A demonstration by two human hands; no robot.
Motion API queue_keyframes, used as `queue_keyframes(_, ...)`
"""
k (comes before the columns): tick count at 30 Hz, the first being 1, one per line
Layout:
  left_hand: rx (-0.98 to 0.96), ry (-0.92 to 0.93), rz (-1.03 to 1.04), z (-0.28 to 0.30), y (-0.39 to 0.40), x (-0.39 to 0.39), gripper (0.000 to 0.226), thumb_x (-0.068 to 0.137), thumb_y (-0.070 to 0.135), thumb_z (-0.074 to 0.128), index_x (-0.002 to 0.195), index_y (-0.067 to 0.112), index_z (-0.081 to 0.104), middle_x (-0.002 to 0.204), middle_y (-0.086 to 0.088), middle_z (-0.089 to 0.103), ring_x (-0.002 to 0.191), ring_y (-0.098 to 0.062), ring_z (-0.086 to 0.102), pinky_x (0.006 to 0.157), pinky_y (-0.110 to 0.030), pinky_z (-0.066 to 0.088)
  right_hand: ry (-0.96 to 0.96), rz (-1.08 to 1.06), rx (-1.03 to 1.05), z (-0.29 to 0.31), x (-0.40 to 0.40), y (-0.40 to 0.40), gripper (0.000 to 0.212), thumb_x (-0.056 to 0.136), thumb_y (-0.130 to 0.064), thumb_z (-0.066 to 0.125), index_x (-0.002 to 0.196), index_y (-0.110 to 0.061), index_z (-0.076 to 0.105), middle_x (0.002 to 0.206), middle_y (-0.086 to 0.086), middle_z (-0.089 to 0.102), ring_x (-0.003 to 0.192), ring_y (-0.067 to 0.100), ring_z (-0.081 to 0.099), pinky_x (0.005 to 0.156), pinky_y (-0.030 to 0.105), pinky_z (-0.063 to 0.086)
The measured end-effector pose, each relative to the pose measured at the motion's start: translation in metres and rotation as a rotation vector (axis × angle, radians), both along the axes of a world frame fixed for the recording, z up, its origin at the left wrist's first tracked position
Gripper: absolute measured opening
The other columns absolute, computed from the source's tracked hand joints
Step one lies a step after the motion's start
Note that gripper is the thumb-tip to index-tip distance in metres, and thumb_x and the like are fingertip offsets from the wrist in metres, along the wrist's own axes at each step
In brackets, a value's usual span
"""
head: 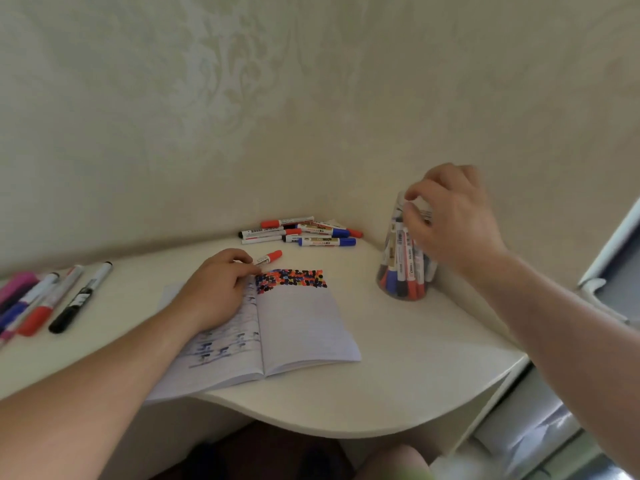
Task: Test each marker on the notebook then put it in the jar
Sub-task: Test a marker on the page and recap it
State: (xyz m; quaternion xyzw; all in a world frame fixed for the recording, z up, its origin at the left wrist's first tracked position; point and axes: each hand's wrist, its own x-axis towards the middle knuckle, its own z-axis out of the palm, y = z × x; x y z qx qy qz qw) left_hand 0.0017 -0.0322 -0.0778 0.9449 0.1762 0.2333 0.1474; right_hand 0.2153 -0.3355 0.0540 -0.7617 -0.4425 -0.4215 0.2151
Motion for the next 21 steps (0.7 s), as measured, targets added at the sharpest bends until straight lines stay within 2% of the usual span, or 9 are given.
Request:
queue_keyframes(3,-0.026,-0.094,0.019,0.000,-0.002,-0.003,0.037,0.094,-0.004,0.060,0.113,0.020,0.080,0.119,0.009,0.060,0.113,-0.019,0.061,0.099,-0.023,0.038,0.077,0.225,-0.102,-0.015,-0.036,0.040,0.021,0.091,-0.020,0.061,0.104,-0.014,0.076,0.102,0.005,0.065,0.098,0.030,0.055,0.084,0.043,0.049)
queue_keyframes(6,0.041,-0.173,-0.012,0.002,-0.010,-0.009,0.045,0.081,-0.015,0.060,0.099,0.020,0.082,0.112,0.002,0.064,0.105,-0.024,0.061,0.092,-0.028,0.042,0.252,0.249,-0.307,-0.042,-0.060,0.082,0.029,0.095,-0.021,0.059,0.121,-0.019,0.073,0.114,0.002,0.063,0.110,0.028,0.053,0.093,0.043,0.047)
queue_keyframes(8,0.161,-0.243,-0.048,0.003,-0.017,-0.012,0.040,0.077,-0.012,0.059,0.094,0.018,0.080,0.107,-0.004,0.064,0.099,-0.029,0.061,0.085,-0.029,0.041,0.306,0.237,-0.412,-0.063,-0.066,0.109,0.032,0.098,-0.025,0.058,0.127,-0.019,0.071,0.122,0.005,0.060,0.120,0.030,0.049,0.097,0.044,0.045)
queue_keyframes(11,0.253,-0.316,-0.115,0.006,-0.026,-0.015,0.035,0.085,0.012,0.045,0.097,0.016,0.077,0.105,-0.008,0.059,0.093,-0.029,0.057,0.079,-0.032,0.047,0.314,0.209,-0.492,-0.087,-0.072,0.143,0.037,0.098,-0.042,0.061,0.129,-0.023,0.067,0.118,0.010,0.054,0.119,0.035,0.050,0.091,0.045,0.047)
queue_keyframes(14,0.246,-0.366,-0.114,0.007,-0.028,-0.014,0.037,0.087,0.002,0.050,0.114,0.018,0.069,0.115,-0.009,0.054,0.098,-0.027,0.058,0.079,-0.038,0.055,0.442,0.168,-0.535,-0.092,-0.074,0.161,0.038,0.098,-0.054,0.059,0.129,-0.032,0.066,0.116,0.008,0.059,0.111,0.031,0.057,0.082,0.042,0.050)
queue_keyframes(16,0.156,-0.378,-0.053,0.006,-0.024,-0.013,0.051,0.087,-0.004,0.062,0.132,0.019,0.055,0.131,-0.011,0.048,0.108,-0.027,0.058,0.087,-0.040,0.056,0.467,0.161,-0.483,-0.089,-0.069,0.166,0.024,0.098,-0.046,0.061,0.109,-0.026,0.069,0.103,0.004,0.064,0.099,0.030,0.063,0.069,0.040,0.048)
queue_keyframes(18,0.064,-0.358,0.018,0.005,-0.019,-0.012,0.063,0.089,0.008,0.069,0.144,0.017,0.041,0.142,-0.012,0.041,0.119,-0.030,0.056,0.099,-0.044,0.053,0.548,0.169,-0.323,-0.087,-0.061,0.163,0.018,0.097,-0.036,0.062,0.093,-0.019,0.062,0.089,0.001,0.063,0.084,0.027,0.062,0.061,0.039,0.045)
queue_keyframes(19,0.038,-0.343,0.046,0.005,-0.018,-0.011,0.067,0.089,0.015,0.071,0.147,0.015,0.038,0.144,-0.011,0.041,0.123,-0.032,0.055,0.103,-0.045,0.050,0.639,0.189,-0.226,-0.085,-0.058,0.160,0.017,0.096,-0.032,0.063,0.090,-0.016,0.060,0.083,0.000,0.064,0.076,0.024,0.061,0.060,0.038,0.046)
queue_keyframes(21,0.004,-0.290,0.071,0.006,-0.019,-0.009,0.066,0.092,0.026,0.070,0.149,0.015,0.038,0.146,-0.008,0.042,0.129,-0.029,0.051,0.107,-0.041,0.045,0.951,0.342,-0.029,-0.080,-0.056,0.152,0.015,0.095,-0.024,0.065,0.089,-0.011,0.060,0.072,-0.003,0.069,0.062,0.019,0.056,0.057,0.033,0.044)
